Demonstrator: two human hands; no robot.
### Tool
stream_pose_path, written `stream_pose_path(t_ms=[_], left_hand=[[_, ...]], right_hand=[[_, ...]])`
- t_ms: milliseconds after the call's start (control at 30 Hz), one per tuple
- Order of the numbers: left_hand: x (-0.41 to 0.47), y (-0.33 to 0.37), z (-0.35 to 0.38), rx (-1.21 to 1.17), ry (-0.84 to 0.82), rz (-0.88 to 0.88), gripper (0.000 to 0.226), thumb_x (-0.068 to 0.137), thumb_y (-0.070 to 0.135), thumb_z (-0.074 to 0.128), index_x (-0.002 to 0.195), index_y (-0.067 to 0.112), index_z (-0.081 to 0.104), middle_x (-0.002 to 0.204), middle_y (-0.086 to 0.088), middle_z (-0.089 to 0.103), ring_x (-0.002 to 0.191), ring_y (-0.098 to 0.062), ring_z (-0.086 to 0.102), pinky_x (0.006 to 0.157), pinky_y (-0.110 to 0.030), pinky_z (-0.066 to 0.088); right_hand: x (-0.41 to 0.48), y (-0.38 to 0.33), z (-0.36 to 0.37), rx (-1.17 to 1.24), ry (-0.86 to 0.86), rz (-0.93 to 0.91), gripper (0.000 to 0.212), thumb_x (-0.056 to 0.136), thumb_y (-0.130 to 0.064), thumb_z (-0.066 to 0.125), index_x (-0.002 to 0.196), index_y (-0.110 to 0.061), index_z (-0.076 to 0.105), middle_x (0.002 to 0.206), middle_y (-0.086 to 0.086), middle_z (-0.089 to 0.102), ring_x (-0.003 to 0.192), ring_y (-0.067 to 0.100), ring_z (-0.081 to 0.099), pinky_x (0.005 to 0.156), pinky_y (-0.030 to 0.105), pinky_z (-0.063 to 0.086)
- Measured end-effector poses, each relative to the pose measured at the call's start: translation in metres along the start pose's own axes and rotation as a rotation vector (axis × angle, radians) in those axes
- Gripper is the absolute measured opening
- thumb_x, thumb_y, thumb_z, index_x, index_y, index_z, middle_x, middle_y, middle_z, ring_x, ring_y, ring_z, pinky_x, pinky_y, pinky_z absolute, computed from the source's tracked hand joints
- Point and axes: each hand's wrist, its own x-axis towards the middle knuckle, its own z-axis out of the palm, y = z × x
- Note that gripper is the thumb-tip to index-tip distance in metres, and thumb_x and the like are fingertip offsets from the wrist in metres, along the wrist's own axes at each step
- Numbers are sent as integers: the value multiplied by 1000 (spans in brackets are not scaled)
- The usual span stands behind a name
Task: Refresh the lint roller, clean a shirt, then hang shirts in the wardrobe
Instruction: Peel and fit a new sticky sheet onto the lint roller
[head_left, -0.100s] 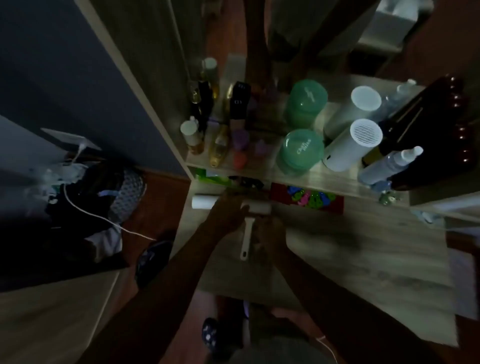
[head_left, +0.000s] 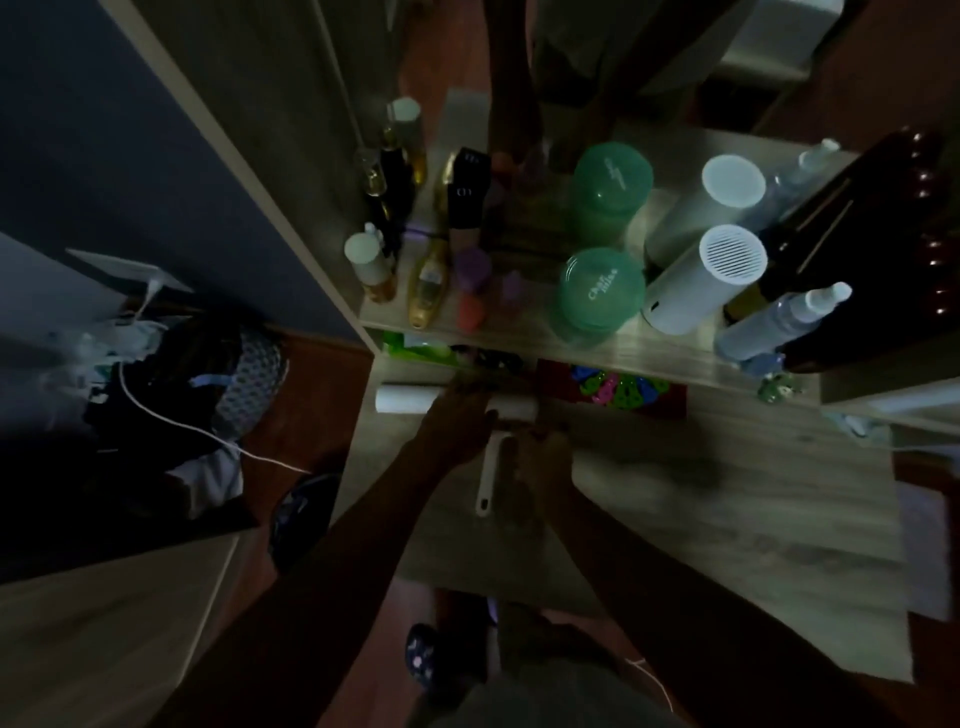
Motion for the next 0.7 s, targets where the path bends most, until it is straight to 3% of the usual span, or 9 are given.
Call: stream_pose_path(t_ms=[33,133,267,333,433,567,633,700], left_hand=[[1,1,1,2,-6,-8,50,102,29,52,147,10,47,152,-15,47,141,-34,39,115,-43,35],[-1,5,6,37,-34,-8,52,100,31,55,147,10,47,150,-16,49,139,-35,41,115,-45,34],[-16,1,12,40,-69,14,63,98,43,54,154,21,38,152,-11,49,144,-36,36,121,-49,23],[-28,4,11,-30,-67,5,68,96,48,56,156,23,33,155,-10,44,144,-34,35,119,-50,29],[-49,9,6,-201,-50,-27,76,92,45,67,155,21,32,155,-8,42,140,-28,41,114,-47,38],[-65,15,4,-418,-28,-135,70,92,32,71,151,16,38,153,-3,44,136,-16,44,111,-28,35],[-80,23,-3,-458,82,-116,62,94,30,69,147,15,42,145,-1,52,129,-10,50,105,-19,39],[-102,32,-15,-559,233,-78,67,90,46,67,148,24,43,139,4,56,123,-5,52,104,-19,43]], right_hand=[[12,10,2,5,24,-4,49,92,-28,67,129,3,57,122,22,65,114,39,61,101,49,47],[8,1,-7,-12,8,-23,37,97,-8,58,130,7,55,132,25,59,125,39,53,110,48,38],[5,0,-28,-34,-91,-91,26,98,-4,53,122,5,60,122,24,63,117,38,58,100,42,47],[1,-3,-38,-36,-176,-164,23,98,-1,54,119,6,61,120,22,64,114,36,60,99,42,48],[-12,-17,-51,-74,-267,-275,19,97,-4,57,114,-7,64,106,8,68,93,23,64,78,33,51],[-35,-41,-62,-91,-367,-401,13,96,-15,61,105,-25,62,95,-2,68,76,13,65,54,24,48],[-47,-53,-63,-119,-399,-493,10,95,-20,62,104,-25,62,97,-2,68,75,9,64,56,23,50],[-57,-64,-61,-158,-393,-598,16,93,-27,61,107,-20,63,108,4,67,92,12,66,75,31,56]])
